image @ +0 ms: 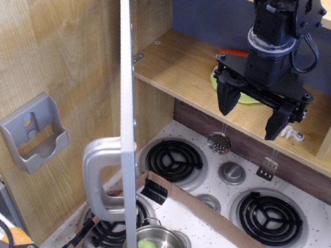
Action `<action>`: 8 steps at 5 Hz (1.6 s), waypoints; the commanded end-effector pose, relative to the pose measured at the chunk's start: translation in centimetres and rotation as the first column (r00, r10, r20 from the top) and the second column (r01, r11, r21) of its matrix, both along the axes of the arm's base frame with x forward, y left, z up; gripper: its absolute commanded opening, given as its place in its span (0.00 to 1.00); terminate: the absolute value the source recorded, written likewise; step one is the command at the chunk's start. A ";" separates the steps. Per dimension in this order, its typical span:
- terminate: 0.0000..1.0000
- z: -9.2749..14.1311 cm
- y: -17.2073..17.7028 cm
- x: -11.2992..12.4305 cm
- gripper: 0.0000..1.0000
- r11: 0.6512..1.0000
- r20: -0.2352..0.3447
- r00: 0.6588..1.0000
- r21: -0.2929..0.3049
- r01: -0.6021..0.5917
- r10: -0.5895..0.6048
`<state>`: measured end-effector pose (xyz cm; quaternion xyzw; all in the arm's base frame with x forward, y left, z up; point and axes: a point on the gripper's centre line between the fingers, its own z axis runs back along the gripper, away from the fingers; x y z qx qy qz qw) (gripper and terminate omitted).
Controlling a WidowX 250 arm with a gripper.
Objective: Close microwave
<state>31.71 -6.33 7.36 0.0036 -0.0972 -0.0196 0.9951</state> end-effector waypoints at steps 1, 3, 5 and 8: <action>0.00 0.0 0.0 0.0 1.00 1.000 0.000 1.000 0.000 0.000 0.000; 0.00 3.3 2.3 -1.0 1.00 1.000 -0.026 1.000 0.017 0.004 -0.003; 0.00 7.6 5.6 -3.1 1.00 0.989 -0.084 0.993 0.109 0.096 -0.087; 0.00 13.1 9.5 -5.2 1.00 0.946 -0.106 0.971 0.226 0.234 -0.215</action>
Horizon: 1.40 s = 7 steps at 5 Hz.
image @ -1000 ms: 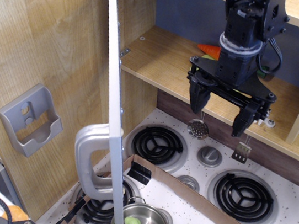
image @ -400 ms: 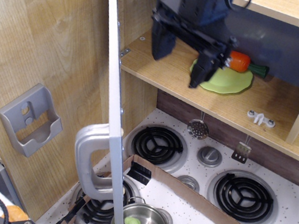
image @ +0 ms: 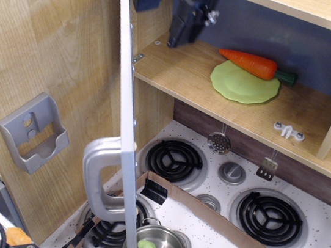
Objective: Close microwave
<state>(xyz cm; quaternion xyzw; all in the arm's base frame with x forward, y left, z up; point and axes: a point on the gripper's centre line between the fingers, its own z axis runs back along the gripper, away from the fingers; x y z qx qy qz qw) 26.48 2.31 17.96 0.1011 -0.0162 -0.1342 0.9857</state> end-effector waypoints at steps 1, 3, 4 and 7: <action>0.00 3.0 2.2 -0.7 1.00 0.999 0.085 0.996 0.009 0.039 -0.039; 0.00 1.7 4.0 -2.5 1.00 1.000 0.002 1.000 0.002 0.024 -0.024; 0.00 1.0 4.6 -2.9 1.00 1.000 -0.037 0.999 -0.016 -0.017 0.016; 0.00 -1.5 4.8 -4.3 1.00 0.996 -0.024 0.996 0.034 -0.088 0.089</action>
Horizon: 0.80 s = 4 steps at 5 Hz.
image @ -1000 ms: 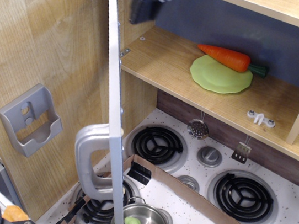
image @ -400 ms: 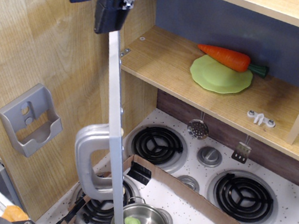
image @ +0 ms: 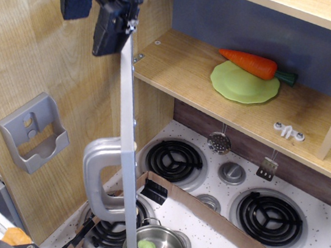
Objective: Close microwave
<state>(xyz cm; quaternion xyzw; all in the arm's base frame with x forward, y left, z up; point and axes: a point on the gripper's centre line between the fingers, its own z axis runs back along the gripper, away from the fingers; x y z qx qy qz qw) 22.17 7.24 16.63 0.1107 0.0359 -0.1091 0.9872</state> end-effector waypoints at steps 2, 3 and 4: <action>0.00 -3.6 -0.4 1.0 1.00 0.993 0.224 0.973 -0.120 -0.022 0.049; 0.00 -4.0 -0.9 2.3 1.00 0.986 0.335 0.940 -0.169 -0.012 0.069; 0.00 -4.1 -1.9 4.2 1.00 0.981 0.466 0.885 -0.174 0.090 0.002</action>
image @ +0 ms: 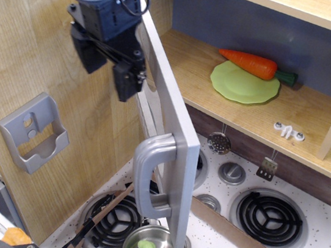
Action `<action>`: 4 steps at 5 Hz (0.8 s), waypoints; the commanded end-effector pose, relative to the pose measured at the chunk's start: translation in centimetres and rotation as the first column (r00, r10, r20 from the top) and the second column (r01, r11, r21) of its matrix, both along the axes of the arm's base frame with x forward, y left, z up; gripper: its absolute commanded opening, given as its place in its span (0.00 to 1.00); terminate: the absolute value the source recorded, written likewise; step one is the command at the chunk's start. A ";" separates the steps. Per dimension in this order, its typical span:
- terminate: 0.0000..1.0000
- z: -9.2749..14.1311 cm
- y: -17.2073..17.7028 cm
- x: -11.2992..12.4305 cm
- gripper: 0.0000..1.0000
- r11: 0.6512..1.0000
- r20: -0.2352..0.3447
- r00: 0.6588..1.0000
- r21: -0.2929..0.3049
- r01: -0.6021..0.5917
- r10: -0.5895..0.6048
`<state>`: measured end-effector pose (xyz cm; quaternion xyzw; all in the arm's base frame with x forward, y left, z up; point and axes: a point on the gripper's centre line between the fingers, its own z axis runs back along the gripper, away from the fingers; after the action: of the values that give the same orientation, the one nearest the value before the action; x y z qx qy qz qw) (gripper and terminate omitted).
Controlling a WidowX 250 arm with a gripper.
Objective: Close microwave
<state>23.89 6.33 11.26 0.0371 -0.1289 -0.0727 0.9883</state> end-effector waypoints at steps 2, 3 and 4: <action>0.00 -0.5 -2.8 6.0 1.00 0.985 0.269 0.953 -0.056 0.163 -0.142; 0.00 -1.6 -4.1 7.4 1.00 0.981 0.286 0.947 -0.081 0.175 -0.146; 0.00 -2.4 -4.8 8.8 1.00 0.974 0.310 0.935 -0.090 0.208 -0.171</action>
<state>31.73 1.68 6.78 -0.0341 -0.2625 -0.1507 0.9525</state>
